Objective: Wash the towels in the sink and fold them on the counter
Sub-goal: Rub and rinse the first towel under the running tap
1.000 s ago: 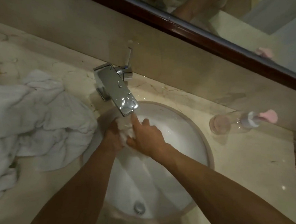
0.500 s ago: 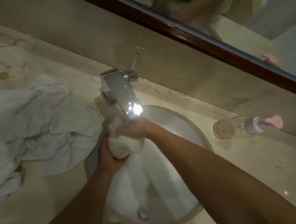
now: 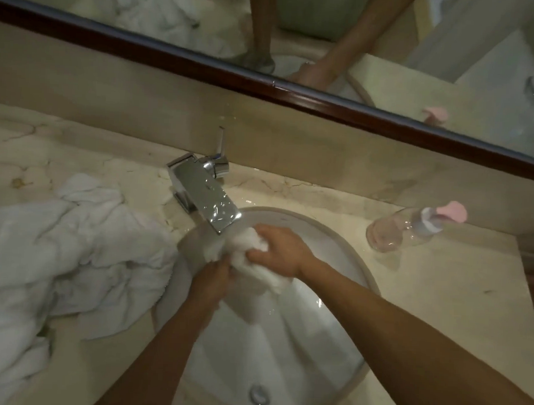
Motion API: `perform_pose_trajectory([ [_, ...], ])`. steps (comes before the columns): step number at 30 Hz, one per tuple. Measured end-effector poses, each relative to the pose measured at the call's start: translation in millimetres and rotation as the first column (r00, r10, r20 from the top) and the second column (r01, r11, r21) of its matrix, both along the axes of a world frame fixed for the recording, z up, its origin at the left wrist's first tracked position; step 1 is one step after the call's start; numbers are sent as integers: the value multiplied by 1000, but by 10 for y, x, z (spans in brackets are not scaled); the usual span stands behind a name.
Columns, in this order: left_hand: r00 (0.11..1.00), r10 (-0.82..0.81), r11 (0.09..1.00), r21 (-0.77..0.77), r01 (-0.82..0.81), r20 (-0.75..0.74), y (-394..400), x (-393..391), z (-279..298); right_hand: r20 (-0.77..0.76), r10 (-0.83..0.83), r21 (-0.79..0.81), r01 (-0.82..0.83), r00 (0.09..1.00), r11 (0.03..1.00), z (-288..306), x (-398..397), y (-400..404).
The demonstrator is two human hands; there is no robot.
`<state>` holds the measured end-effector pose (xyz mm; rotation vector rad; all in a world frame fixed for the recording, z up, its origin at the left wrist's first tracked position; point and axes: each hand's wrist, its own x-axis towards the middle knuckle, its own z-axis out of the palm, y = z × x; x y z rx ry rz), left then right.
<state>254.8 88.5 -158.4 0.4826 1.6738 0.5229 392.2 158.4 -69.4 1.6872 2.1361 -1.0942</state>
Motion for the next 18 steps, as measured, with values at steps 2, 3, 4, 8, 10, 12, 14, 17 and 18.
perform_pose_trajectory([
  [2, 761, -470, 835, 53, 547, -446, -38, -118, 270, -64, -168, 14, 169, 984, 985, 25, 236, -150],
  [3, 630, -560, 717, 67, 694, -539, -58, -166, 440, -83, -223, 25, 226, 971, 974, 18, 335, -219],
  [4, 575, -599, 625, 125, 771, -557, -68, -187, 627, -96, -266, 35, 270, 959, 962, 1, 414, -281],
  [8, 671, -565, 450, 501, 739, -481, 151, -128, 1482, -167, -373, 52, 386, 913, 921, 40, 577, -442],
  [10, 646, -462, 345, 547, 762, -608, 428, -82, 1788, -208, -408, 31, 423, 889, 906, 74, 619, -489],
  [12, 487, -329, 301, 399, 866, -809, 763, -92, 1904, -259, -437, 18, 456, 862, 890, 109, 636, -525],
  [14, 158, -292, 308, 63, 949, -943, 1072, -136, 1896, -309, -467, -9, 489, 828, 872, 114, 638, -562],
  [17, -239, -324, 231, -322, 918, -915, 1377, -176, 1805, -360, -478, -25, 504, 801, 864, 167, 618, -598],
  [18, -290, -334, 214, -372, 903, -897, 1434, -196, 1766, -377, -485, -35, 511, 789, 859, 182, 609, -595],
])
